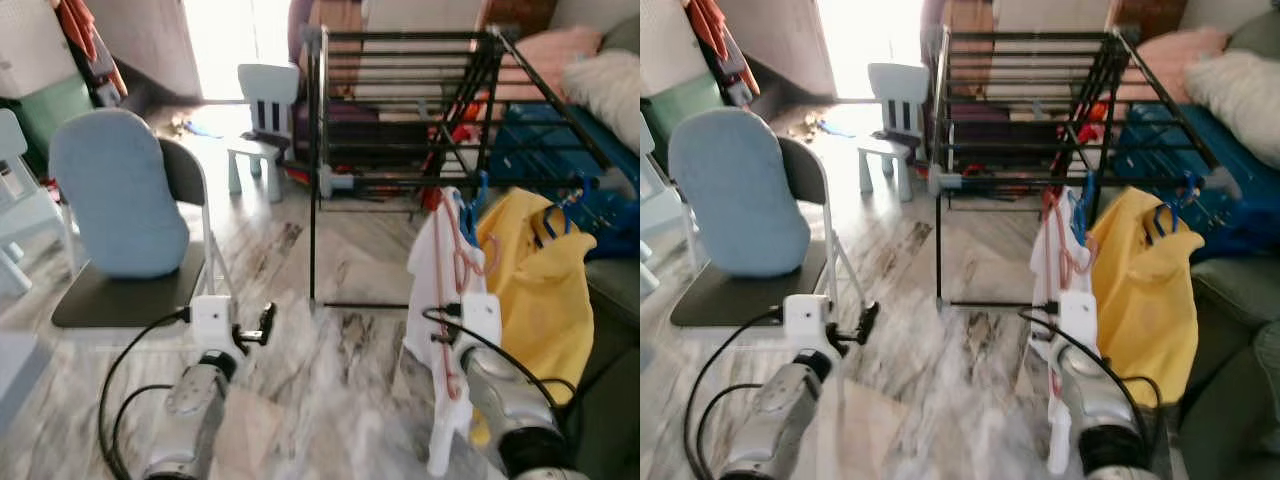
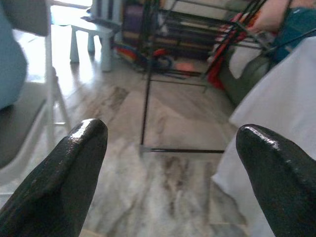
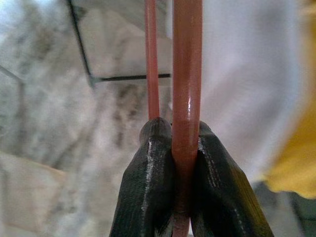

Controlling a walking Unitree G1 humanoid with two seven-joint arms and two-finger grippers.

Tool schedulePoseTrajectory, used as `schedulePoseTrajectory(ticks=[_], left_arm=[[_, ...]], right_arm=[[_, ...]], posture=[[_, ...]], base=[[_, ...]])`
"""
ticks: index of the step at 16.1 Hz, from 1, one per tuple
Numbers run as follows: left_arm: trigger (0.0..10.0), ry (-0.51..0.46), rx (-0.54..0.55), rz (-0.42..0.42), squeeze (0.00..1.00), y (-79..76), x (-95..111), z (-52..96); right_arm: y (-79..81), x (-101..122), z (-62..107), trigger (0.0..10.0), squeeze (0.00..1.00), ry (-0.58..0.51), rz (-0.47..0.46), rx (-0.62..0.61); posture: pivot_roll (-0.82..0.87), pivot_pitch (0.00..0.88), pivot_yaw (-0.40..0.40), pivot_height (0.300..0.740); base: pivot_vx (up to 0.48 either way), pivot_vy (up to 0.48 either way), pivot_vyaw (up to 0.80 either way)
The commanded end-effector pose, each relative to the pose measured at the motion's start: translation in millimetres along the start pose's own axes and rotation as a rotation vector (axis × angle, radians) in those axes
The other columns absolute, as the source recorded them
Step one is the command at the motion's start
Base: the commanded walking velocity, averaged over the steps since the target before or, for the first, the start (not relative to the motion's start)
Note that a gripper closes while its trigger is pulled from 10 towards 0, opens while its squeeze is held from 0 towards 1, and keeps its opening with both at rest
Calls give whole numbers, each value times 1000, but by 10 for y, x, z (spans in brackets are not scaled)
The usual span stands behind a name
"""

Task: Hang hanger

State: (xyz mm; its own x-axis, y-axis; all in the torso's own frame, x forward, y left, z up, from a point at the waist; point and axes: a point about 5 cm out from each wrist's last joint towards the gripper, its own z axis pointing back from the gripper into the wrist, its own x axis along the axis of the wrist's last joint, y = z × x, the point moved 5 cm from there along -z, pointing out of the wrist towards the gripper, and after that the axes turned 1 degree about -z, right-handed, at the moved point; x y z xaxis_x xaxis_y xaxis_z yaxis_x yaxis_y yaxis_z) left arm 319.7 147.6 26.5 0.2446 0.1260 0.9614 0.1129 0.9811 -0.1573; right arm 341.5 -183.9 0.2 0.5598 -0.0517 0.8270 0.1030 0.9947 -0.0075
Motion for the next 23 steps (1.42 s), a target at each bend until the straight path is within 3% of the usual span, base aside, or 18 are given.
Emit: schedulePoseTrajectory(ticks=[1, 8, 11, 23], left_arm=[[10000, -2, -2, -6, 0, -25, 20, -26], [10000, 16, -3, 7, 0, -49, -17, -35], [10000, 31, -5, 32, 0, -60, -38, -41], [10000, 17, -26, 1, 0, -126, -22, -52]], right_arm=[[0, 33, -6, 10000, 0, -3, 12, 10], [128, 4, -9, 10000, 0, 22, 27, 81], [178, -27, -1, 10000, 0, 32, 36, 100], [194, 3, 6, 10000, 0, 14, 62, 102]], posture=[[-109, 0, 18, 740], [-110, 0, 19, 740], [-111, 0, 19, 740], [-114, 0, 17, 740]], base=[[420, 0, 0], [397, 129, 0], [0, 434, 0], [21, 461, 0]])
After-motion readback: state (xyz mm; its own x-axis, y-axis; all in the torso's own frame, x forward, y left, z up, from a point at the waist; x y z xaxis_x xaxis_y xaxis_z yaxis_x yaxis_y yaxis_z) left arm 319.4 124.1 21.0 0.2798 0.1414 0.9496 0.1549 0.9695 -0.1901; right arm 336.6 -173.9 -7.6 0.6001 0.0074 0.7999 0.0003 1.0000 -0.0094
